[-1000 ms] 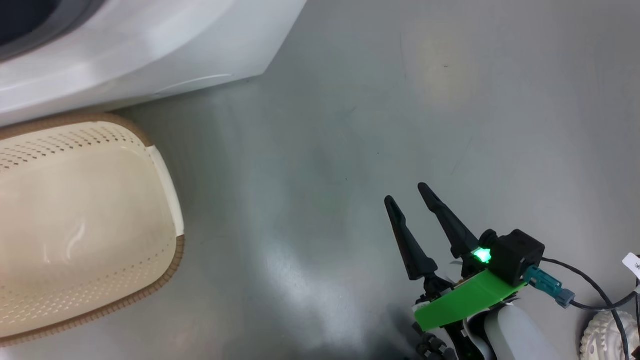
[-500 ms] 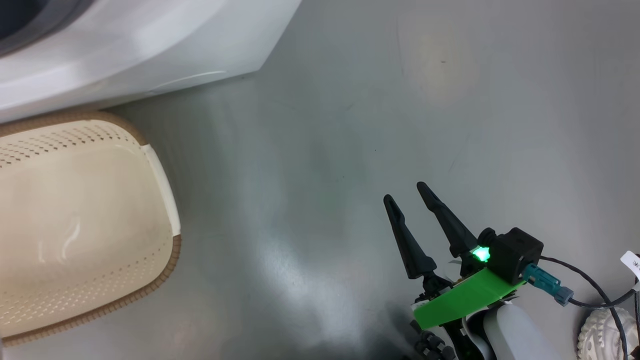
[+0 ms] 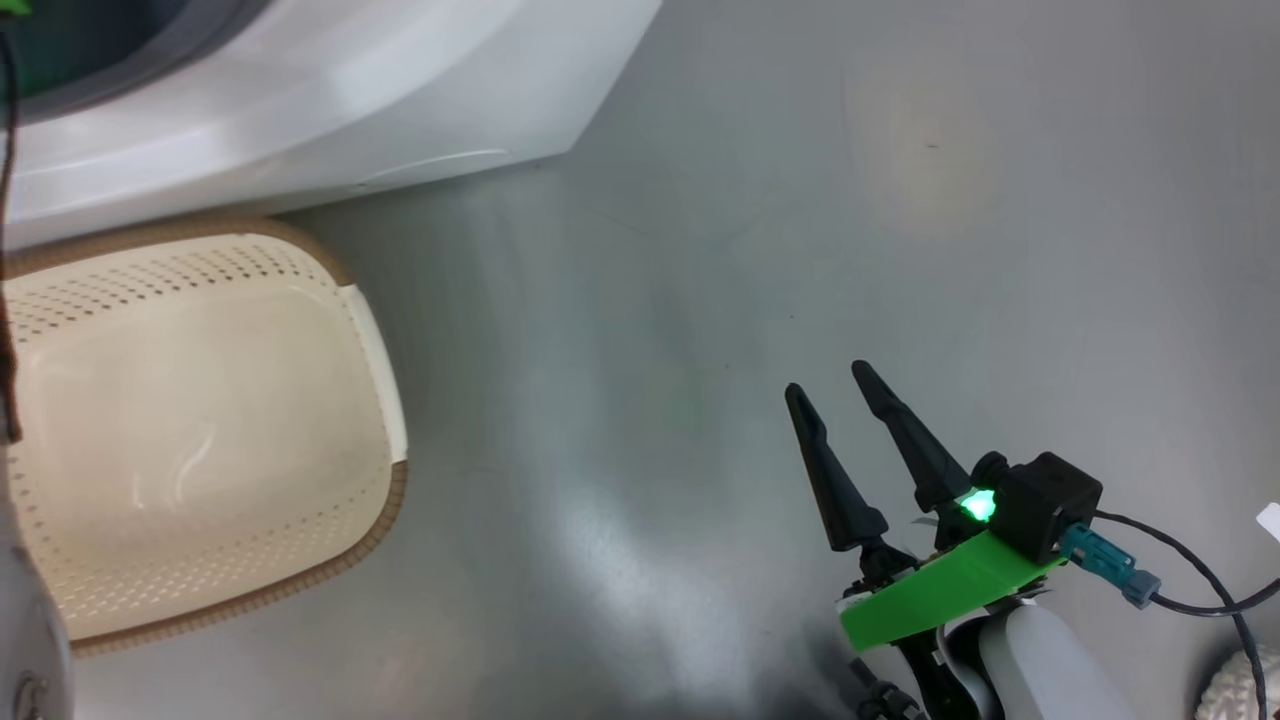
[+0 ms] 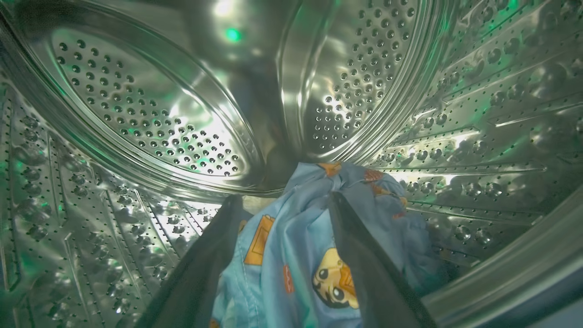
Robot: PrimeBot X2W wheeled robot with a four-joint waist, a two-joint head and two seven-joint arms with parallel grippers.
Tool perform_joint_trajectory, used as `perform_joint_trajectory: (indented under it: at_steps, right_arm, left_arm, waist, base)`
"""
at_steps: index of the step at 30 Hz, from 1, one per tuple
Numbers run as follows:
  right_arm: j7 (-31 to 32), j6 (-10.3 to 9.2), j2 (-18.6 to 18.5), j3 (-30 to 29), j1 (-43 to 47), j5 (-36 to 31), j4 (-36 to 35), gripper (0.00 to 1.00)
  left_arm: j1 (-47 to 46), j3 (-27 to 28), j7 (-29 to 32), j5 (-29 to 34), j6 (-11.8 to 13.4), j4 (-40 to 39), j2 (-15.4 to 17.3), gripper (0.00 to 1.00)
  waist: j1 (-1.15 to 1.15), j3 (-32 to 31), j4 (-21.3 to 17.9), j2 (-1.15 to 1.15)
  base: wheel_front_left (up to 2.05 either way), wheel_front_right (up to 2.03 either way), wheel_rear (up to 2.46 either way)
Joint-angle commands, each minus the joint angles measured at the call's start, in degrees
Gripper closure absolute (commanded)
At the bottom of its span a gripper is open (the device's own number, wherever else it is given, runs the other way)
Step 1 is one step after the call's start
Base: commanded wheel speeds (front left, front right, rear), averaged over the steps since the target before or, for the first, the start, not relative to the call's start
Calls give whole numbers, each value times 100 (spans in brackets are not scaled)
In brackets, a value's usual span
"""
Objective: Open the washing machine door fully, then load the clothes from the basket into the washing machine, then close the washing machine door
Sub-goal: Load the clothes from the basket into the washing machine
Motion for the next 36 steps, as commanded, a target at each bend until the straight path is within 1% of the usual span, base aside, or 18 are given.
perform_joint_trajectory:
  at_steps: [1, 21, 29, 36]
  right_arm:
    - [-27, 9, 8, 90, 77, -14, -85, 0]
    - [-27, 9, 8, -55, 89, -120, 17, 0]
    - [-27, 9, 8, -183, 177, -179, -10, 0]
    - [-27, 9, 8, -220, 274, -205, -19, 0]
  left_arm:
    - [9, 43, -27, -89, -20, -136, 211, 0]
    - [1009, 40, -29, -287, -26, -536, -159, 0]
    - [1745, 97, -29, -349, -17, -1059, -229, 0]
    - [2777, 197, -29, -355, 35, -1838, -242, 0]
  waist:
    - [0, -68, 83, 0]
    - [0, -708, 479, 0]
    - [0, -884, 662, 0]
    - [0, -1023, 751, 0]
  base:
    - [0, 0, 0]
    - [0, 0, 0]
    - [0, 0, 0]
    - [0, 0, 0]
